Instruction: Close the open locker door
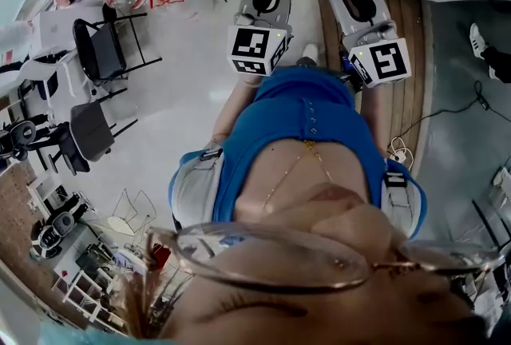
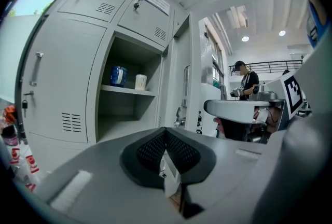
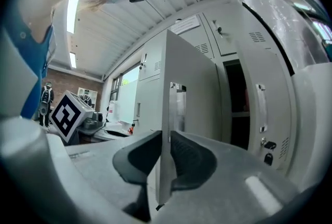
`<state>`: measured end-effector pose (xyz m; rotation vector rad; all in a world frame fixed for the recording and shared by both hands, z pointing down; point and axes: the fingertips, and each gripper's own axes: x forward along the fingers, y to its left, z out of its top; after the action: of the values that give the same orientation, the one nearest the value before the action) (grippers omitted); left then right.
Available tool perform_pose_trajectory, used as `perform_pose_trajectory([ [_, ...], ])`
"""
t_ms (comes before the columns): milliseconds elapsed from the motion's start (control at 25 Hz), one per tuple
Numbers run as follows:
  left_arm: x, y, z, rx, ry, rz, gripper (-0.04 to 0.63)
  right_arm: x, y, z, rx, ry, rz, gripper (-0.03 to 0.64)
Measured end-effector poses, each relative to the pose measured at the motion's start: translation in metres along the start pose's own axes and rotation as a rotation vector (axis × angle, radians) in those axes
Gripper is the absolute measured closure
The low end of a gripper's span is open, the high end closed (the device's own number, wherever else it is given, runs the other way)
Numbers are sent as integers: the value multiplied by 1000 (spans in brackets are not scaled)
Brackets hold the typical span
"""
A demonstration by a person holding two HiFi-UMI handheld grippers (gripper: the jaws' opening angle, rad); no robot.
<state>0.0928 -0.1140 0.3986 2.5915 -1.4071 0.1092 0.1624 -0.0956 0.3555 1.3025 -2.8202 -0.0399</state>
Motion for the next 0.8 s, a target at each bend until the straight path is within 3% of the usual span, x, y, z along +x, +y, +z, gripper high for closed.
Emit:
perform_pose_trajectory([
  [320,0,-7,-1,-7,-3,60,597,6,2,13,17,-36,161,479],
  [800,-10,-7,-7,-30,-6,149,597,19,2,22,-27,-69,270,477],
])
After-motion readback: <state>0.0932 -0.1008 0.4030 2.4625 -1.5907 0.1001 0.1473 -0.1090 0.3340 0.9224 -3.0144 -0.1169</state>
